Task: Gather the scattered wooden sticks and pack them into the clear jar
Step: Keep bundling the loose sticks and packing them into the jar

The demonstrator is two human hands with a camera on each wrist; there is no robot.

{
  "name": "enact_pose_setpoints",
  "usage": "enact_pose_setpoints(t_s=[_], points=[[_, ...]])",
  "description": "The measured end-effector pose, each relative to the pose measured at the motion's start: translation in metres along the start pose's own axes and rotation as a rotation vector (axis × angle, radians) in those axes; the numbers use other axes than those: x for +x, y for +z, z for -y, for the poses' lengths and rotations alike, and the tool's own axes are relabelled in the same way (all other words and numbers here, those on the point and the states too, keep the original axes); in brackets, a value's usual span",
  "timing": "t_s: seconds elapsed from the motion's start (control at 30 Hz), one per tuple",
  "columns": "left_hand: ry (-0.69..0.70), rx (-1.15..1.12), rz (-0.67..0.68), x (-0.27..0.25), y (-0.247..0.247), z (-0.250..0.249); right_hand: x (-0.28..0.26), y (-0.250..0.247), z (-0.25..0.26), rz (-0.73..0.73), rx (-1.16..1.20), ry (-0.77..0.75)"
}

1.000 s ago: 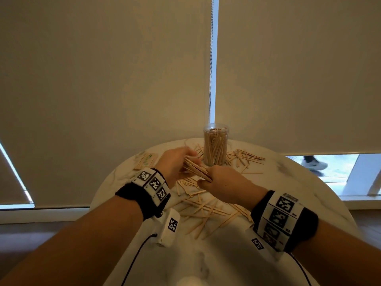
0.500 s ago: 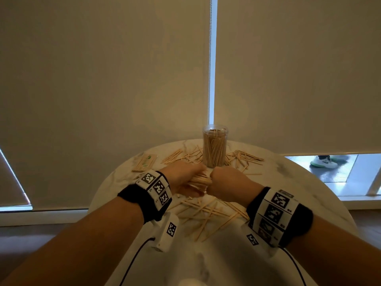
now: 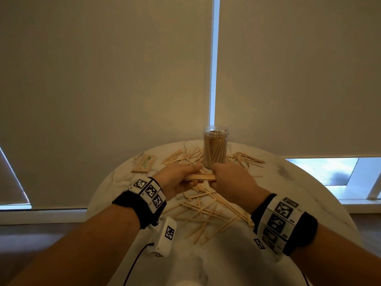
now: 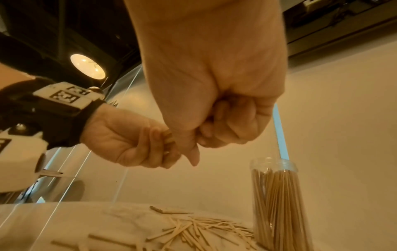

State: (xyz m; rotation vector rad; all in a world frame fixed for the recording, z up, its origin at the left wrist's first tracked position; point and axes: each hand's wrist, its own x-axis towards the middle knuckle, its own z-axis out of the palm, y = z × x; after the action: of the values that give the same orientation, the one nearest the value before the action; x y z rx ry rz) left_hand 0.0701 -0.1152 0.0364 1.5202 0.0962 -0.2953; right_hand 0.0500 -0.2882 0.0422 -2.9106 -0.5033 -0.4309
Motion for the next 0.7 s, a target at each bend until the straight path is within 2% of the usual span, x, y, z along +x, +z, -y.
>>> enact_pose_setpoints(t_s=[0.1, 0.2, 0.27, 0.33, 0.43, 0.6, 0.7], points=[[0.021, 0.017, 0.029, 0.004, 0.004, 0.002, 0.004, 0.006, 0.001, 0.019, -0.135, -0.047], [0.034, 0.042, -0.015, 0.016, -0.003, 0.006, 0.010, 0.009, -0.007, 0.048, 0.018, -0.119], [0.044, -0.010, -0.071, 0.027, -0.007, 0.007, 0.016, 0.012, -0.013, -0.001, 0.153, -0.148], [0.063, -0.094, -0.092, 0.037, -0.003, 0.005, 0.025, 0.015, -0.017, -0.115, 0.147, -0.156], [0.059, -0.154, -0.092, 0.052, 0.010, -0.003, 0.042, 0.011, -0.023, -0.260, 0.068, -0.108], [0.019, -0.299, -0.130, 0.093, 0.011, -0.029, 0.099, -0.033, -0.063, -0.316, 0.002, 0.069], [0.051, -0.130, -0.158, 0.128, 0.011, -0.042, 0.145, -0.061, -0.097, -0.383, -0.053, 0.144]])
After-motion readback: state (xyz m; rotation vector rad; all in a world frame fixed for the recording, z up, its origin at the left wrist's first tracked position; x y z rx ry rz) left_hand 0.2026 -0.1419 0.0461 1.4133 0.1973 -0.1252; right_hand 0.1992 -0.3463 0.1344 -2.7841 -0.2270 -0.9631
